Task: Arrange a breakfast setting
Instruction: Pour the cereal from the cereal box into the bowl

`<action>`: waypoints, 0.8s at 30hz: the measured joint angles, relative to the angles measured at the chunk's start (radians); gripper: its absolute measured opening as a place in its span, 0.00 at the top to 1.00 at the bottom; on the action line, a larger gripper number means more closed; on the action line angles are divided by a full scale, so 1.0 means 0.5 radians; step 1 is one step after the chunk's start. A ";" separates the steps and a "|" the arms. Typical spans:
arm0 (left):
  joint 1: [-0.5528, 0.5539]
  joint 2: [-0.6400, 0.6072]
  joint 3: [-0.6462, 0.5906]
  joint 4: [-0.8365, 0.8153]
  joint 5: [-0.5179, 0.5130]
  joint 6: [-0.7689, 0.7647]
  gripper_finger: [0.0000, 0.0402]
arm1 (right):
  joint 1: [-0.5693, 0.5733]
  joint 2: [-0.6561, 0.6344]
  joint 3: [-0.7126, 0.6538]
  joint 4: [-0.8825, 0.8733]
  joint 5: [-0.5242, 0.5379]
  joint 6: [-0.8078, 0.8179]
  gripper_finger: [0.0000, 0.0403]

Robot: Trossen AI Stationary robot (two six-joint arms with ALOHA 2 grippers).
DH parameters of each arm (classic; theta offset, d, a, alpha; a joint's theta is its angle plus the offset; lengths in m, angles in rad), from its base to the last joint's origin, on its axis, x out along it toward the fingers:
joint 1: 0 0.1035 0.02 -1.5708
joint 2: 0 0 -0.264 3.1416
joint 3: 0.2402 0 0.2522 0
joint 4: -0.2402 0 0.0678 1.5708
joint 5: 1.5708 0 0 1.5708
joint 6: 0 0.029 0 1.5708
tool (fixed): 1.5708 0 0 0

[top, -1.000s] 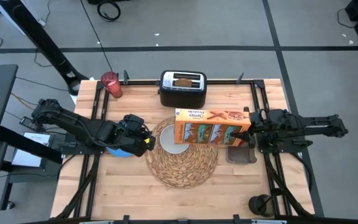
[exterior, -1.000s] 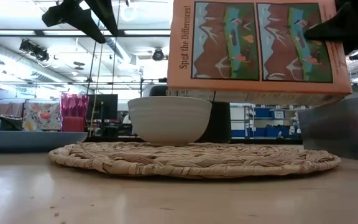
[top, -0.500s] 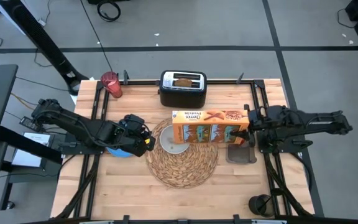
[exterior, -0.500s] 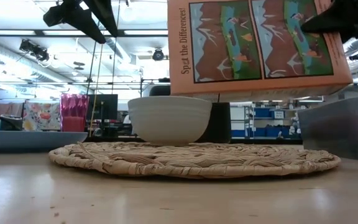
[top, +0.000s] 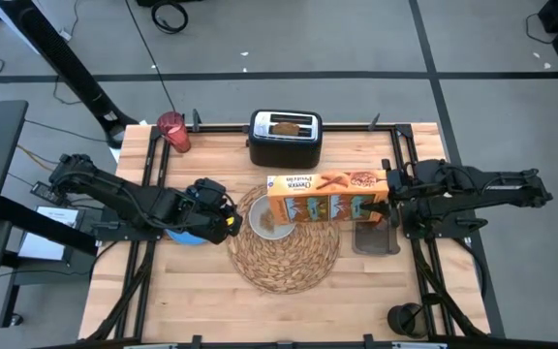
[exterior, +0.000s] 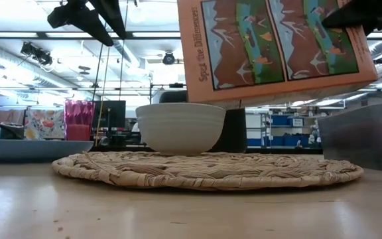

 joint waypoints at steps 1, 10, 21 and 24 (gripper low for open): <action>0.000 0.000 0.000 0.013 0.004 0.016 0.57 | 0.000 0.016 0.016 -0.010 0.001 -0.015 0.31; -0.001 0.001 0.000 0.066 0.009 0.114 0.57 | 0.000 0.131 0.159 -0.089 0.001 -0.101 0.32; -0.001 0.001 0.000 0.074 0.009 0.131 0.57 | 0.001 0.162 0.192 -0.128 -0.038 -0.098 0.33; -0.001 0.001 0.000 0.082 0.009 0.137 0.57 | 0.001 0.182 0.236 -0.131 -0.037 -0.135 0.33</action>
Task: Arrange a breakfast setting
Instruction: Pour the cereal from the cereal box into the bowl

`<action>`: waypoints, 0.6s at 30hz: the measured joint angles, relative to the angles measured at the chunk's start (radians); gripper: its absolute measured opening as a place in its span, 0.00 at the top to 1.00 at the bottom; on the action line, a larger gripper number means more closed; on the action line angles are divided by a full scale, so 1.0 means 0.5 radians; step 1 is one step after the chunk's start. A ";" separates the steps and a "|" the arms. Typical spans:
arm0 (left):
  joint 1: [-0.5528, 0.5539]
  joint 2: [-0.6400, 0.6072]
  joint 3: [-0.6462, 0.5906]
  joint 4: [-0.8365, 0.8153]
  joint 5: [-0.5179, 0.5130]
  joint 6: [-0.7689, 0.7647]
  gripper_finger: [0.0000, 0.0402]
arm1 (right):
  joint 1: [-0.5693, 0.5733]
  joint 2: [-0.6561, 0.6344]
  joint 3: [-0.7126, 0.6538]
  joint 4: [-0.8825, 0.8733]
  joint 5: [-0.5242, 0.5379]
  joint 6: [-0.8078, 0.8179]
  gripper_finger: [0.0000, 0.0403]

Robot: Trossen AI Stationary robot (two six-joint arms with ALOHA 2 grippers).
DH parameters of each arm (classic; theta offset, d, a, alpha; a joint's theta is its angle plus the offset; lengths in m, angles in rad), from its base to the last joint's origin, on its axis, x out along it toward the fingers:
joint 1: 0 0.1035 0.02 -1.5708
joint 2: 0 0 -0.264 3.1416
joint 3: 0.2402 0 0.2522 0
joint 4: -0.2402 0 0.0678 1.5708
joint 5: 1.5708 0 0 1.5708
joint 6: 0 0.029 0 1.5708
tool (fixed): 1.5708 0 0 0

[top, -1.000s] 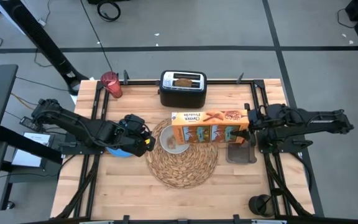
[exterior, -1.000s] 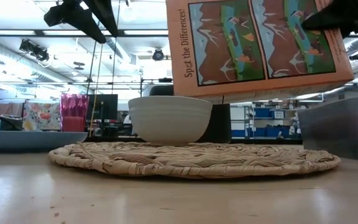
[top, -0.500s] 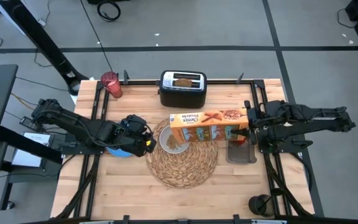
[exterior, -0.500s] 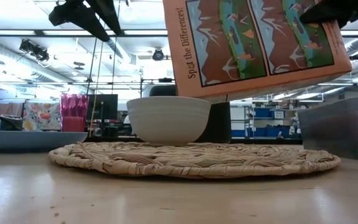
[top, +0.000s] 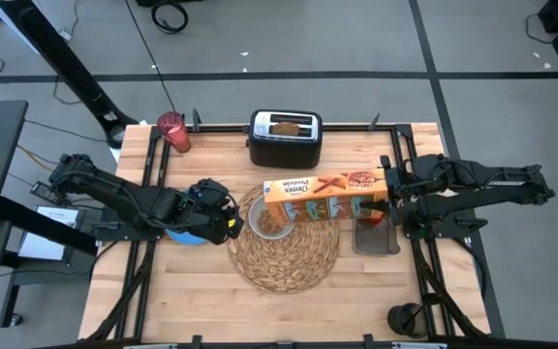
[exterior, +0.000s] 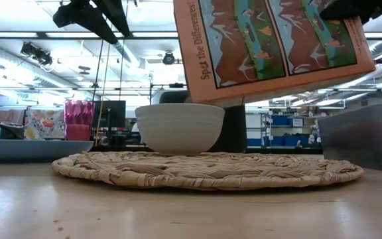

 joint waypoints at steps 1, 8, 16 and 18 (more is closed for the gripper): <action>0.000 0.000 0.000 0.000 0.000 0.000 0.57 | 0.000 0.005 0.013 -0.006 0.000 -0.008 0.33; 0.000 0.000 0.000 0.015 0.000 -0.002 0.57 | 0.000 0.025 0.033 -0.040 0.004 -0.027 0.34; -0.010 0.000 0.000 0.126 -0.005 0.077 0.57 | -0.001 0.020 0.033 -0.038 0.040 -0.025 0.34; -0.009 0.000 0.000 0.170 -0.006 0.127 0.57 | -0.001 0.020 0.033 -0.028 0.039 -0.025 0.34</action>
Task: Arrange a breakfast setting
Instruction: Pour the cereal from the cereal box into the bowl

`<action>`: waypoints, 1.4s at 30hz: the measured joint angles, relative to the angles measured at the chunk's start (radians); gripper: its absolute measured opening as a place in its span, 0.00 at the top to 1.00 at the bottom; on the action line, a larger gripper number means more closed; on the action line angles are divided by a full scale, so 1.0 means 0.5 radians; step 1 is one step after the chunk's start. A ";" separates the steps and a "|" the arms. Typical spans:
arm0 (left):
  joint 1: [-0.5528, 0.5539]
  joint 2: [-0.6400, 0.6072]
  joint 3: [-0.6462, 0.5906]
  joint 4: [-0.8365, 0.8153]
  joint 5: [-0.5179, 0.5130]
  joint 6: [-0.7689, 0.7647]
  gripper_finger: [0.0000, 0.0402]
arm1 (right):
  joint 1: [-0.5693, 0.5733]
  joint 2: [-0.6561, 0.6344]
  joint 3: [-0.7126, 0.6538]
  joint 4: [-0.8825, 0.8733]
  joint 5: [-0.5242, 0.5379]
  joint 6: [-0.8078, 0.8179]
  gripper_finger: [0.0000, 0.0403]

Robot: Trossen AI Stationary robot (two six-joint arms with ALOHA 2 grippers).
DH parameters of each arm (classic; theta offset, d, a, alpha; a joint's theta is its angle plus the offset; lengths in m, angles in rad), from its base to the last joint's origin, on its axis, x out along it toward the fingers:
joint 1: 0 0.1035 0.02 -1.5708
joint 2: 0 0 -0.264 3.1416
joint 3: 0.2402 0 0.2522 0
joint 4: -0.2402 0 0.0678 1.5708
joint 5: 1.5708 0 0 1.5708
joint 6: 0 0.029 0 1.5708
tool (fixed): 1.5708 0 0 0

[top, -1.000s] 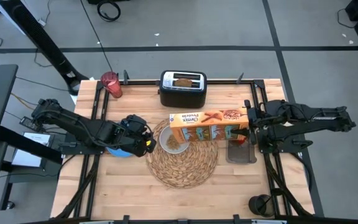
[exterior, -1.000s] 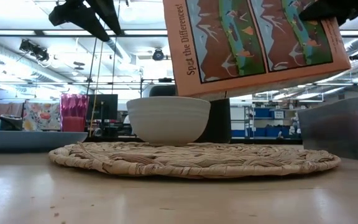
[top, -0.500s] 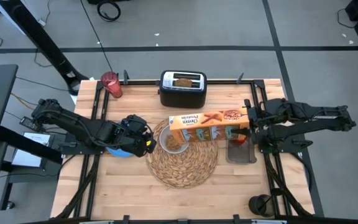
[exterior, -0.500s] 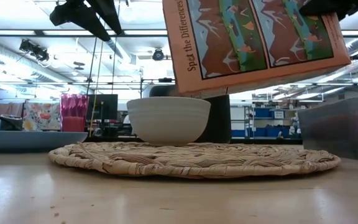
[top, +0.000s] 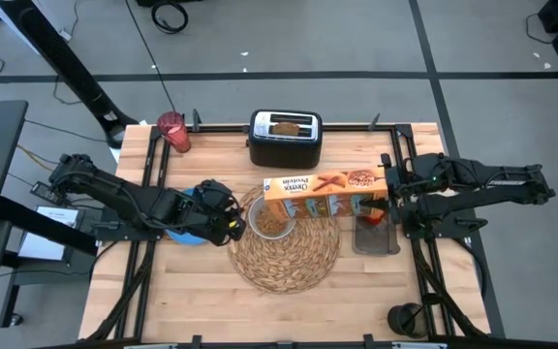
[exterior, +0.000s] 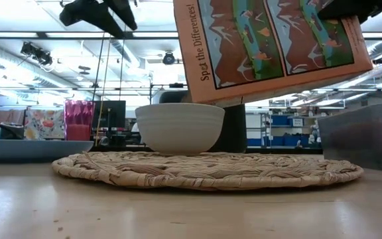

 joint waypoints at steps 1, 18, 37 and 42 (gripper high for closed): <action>0.000 0.000 0.000 0.006 0.000 0.005 0.57 | 0.000 0.000 0.001 0.003 0.000 0.000 0.34; 0.000 0.000 0.000 0.015 -0.001 0.004 0.57 | 0.000 -0.089 -0.001 -0.018 0.007 0.076 0.34; 0.000 0.000 0.000 0.094 -0.015 0.005 0.57 | 0.001 -0.124 -0.003 -0.108 -0.079 0.084 0.34; 0.002 0.000 0.000 0.094 -0.015 0.005 0.57 | 0.002 -0.125 -0.003 -0.091 -0.114 0.082 0.34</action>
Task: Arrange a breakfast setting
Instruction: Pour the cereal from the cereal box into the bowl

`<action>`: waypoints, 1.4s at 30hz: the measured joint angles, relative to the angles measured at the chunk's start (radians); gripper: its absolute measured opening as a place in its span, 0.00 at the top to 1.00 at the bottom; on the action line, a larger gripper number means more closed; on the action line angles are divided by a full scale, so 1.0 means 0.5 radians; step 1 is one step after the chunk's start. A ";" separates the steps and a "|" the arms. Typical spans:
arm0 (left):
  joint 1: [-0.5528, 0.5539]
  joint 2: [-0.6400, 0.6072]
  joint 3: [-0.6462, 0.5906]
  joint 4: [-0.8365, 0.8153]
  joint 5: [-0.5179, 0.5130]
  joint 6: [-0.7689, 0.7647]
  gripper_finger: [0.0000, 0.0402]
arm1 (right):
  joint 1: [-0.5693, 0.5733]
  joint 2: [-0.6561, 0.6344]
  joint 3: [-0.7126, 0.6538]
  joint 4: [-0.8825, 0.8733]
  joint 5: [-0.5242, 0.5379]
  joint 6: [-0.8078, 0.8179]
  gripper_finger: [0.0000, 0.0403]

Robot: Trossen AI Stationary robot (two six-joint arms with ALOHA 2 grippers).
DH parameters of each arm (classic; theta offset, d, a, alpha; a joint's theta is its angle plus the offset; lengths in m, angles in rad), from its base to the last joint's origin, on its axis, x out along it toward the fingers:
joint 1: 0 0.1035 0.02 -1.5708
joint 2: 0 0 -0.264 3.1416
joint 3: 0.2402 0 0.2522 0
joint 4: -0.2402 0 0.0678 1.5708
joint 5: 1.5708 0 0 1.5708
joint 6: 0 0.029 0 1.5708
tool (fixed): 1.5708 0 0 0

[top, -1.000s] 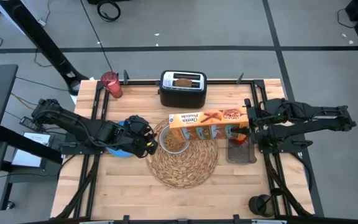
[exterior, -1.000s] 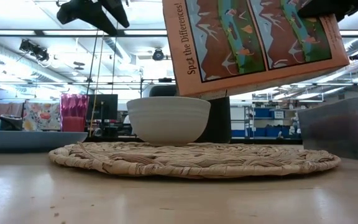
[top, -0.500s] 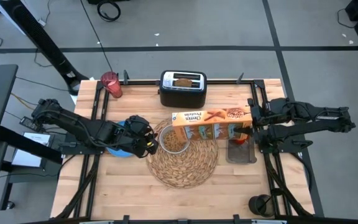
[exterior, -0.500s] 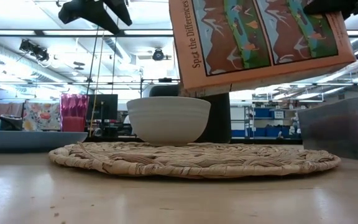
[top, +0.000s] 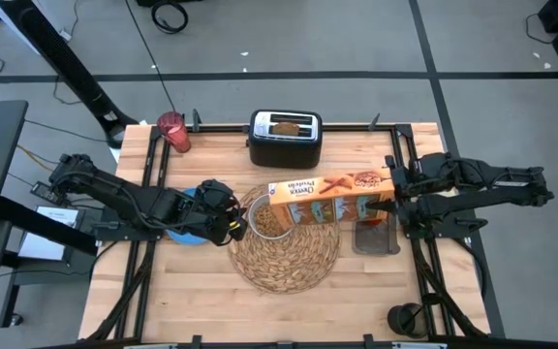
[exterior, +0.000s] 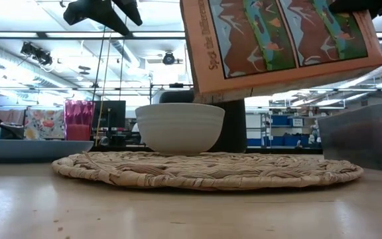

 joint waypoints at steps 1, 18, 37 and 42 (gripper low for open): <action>0.002 0.000 0.000 0.000 0.000 0.000 0.57 | 0.000 -0.001 0.000 -0.007 0.010 -0.006 0.34; 0.004 0.000 0.000 -0.002 -0.001 0.000 0.57 | 0.000 0.005 0.002 -0.005 0.085 -0.046 0.34; 0.004 0.000 0.000 0.001 -0.001 -0.002 0.57 | 0.000 0.038 0.000 0.051 0.091 -0.050 0.34; 0.004 0.000 0.000 0.001 -0.001 -0.002 0.57 | 0.000 0.050 0.000 0.089 0.083 -0.052 0.34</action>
